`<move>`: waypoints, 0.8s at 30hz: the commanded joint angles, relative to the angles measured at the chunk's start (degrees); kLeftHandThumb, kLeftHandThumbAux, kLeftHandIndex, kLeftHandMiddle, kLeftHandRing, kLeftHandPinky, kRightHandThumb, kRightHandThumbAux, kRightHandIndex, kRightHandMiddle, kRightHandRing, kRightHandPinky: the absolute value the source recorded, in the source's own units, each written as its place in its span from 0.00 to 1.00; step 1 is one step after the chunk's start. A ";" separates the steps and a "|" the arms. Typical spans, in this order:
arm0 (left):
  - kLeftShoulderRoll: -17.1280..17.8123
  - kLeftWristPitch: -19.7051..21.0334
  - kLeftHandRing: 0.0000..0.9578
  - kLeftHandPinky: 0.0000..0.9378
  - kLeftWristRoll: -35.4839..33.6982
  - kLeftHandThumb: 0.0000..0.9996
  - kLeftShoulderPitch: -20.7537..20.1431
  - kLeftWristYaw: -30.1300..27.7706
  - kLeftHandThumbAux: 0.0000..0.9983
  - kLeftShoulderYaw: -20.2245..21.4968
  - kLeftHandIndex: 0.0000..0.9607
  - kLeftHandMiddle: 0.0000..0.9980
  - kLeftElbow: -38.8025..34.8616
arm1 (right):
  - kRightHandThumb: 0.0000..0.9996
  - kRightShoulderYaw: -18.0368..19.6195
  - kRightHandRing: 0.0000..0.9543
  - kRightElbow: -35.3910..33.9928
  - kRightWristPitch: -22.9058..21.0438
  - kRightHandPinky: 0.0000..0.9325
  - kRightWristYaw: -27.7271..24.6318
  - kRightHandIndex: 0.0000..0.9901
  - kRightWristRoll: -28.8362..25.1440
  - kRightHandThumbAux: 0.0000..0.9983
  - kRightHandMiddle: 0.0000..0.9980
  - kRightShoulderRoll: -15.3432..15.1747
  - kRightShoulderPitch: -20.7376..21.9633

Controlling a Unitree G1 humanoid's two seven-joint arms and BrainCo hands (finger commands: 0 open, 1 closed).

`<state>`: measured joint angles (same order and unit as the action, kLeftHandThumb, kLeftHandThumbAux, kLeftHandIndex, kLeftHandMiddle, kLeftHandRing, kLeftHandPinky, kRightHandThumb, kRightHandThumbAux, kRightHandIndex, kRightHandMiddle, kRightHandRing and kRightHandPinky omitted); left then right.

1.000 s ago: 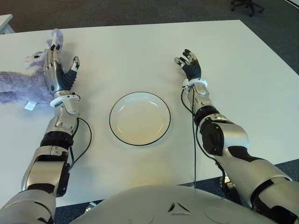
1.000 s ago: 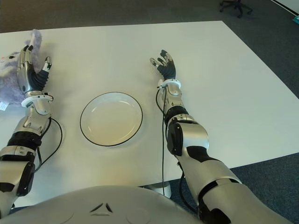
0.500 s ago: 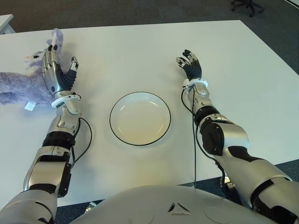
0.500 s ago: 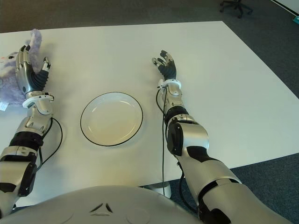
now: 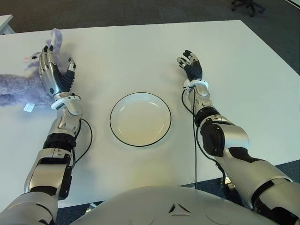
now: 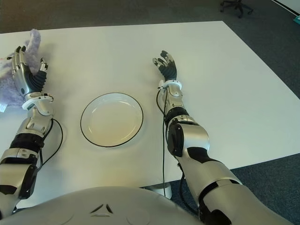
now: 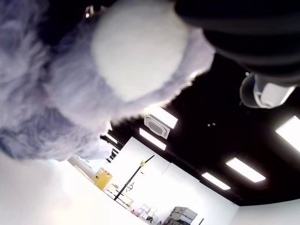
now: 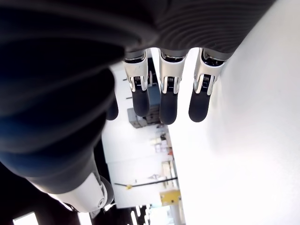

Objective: Put the doll into the plate.

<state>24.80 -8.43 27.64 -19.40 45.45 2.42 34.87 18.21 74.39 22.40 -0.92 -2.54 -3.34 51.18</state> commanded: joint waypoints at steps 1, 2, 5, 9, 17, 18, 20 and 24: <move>-1.52 0.75 0.04 0.02 -1.00 0.45 2.75 -0.04 0.29 0.60 0.08 0.06 1.00 | 0.41 0.09 0.14 2.39 -2.51 0.20 1.02 0.15 -0.03 0.81 0.13 0.55 -3.68; -1.52 0.73 0.04 0.02 -1.07 0.46 2.82 -0.06 0.29 0.74 0.09 0.06 0.98 | 0.41 0.02 0.14 2.40 -2.65 0.19 1.08 0.14 0.04 0.81 0.13 0.54 -3.66; -1.56 0.62 0.05 0.02 -1.07 0.46 2.95 0.05 0.29 1.07 0.10 0.07 1.00 | 0.41 -0.18 0.14 2.42 -2.96 0.18 1.20 0.14 0.21 0.82 0.12 0.53 -3.63; -1.50 -0.04 0.06 0.03 -1.20 0.47 3.12 0.66 0.30 1.51 0.11 0.09 1.21 | 0.40 -0.63 0.13 2.45 -3.35 0.15 1.18 0.13 0.49 0.82 0.11 0.48 -3.62; -1.60 -1.35 0.10 0.08 -1.85 0.51 3.24 1.68 0.30 2.65 0.14 0.12 1.60 | 0.40 -1.16 0.12 2.41 -3.68 0.14 1.43 0.13 0.46 0.83 0.11 0.76 -3.62; -1.63 -1.48 0.11 0.09 -1.98 0.52 3.26 1.69 0.30 2.79 0.14 0.12 1.63 | 0.40 -1.22 0.12 2.41 -3.66 0.15 1.47 0.13 0.45 0.83 0.11 0.80 -3.63; -1.82 -1.96 0.11 0.09 -2.64 0.53 3.28 1.52 0.30 3.37 0.14 0.13 1.62 | 0.41 -1.35 0.12 2.38 -3.48 0.15 1.59 0.13 0.47 0.83 0.11 0.88 -3.65; -2.34 -2.53 0.11 0.09 -3.98 0.53 3.41 0.77 0.30 4.45 0.14 0.13 1.41 | 0.42 -1.56 0.12 2.33 -3.34 0.15 1.63 0.13 0.50 0.82 0.11 0.90 -3.65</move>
<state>23.98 -11.39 25.32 -18.46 46.67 6.22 34.84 16.70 74.33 22.39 0.03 -2.22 -3.22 51.19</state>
